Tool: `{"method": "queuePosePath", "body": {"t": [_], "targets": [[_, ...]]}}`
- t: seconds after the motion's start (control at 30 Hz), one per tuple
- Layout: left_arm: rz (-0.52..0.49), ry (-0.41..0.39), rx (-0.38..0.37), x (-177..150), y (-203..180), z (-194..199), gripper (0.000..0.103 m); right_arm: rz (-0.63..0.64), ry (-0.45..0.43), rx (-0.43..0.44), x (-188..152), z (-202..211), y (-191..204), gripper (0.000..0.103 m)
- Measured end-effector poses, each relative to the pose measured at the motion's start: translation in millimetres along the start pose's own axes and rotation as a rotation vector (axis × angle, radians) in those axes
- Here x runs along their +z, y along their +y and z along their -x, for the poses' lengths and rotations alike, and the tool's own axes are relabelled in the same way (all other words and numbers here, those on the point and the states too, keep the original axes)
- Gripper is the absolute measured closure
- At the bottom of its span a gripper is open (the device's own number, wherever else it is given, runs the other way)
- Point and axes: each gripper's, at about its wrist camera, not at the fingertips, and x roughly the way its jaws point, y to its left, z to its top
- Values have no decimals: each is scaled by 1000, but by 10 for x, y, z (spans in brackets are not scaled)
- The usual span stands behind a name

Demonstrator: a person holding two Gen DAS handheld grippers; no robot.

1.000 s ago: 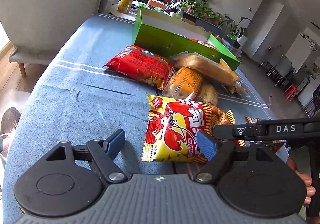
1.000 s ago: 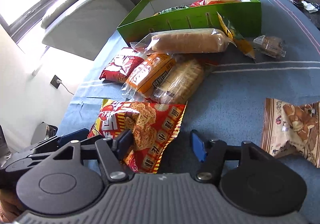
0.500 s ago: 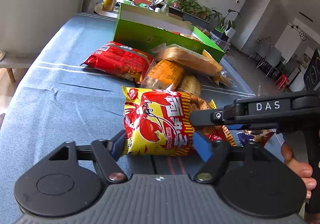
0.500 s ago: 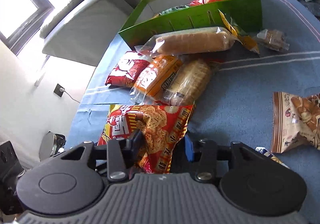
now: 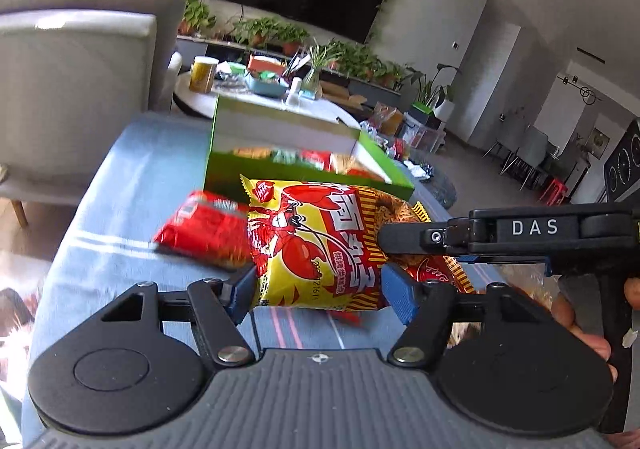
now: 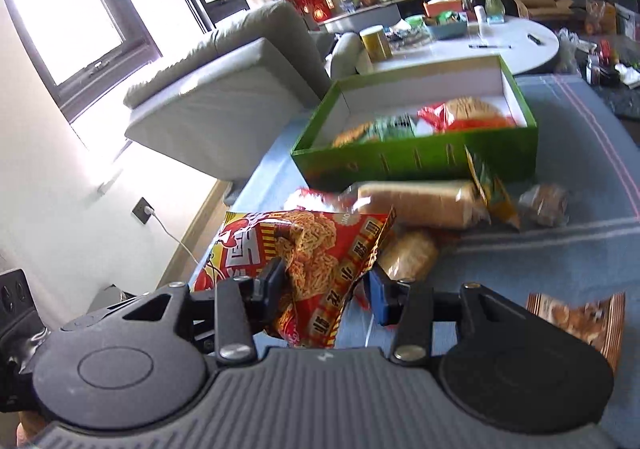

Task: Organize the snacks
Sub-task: 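Grasp the yellow chip bag with the left gripper while the right gripper grips its other side, then lower the yellow chip bag into the green box and open both grippers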

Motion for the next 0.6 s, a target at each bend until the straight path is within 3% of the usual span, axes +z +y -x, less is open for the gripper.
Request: {"method": "queuePosePath", "body": {"t": [0.23, 0.6], "targets": [[-29, -32, 8, 377, -12, -328, 40, -4, -39, 7, 404, -110, -131, 40], [-44, -5, 54, 836, 148, -992, 40, -40, -37, 3, 901, -592, -404, 39]]}}
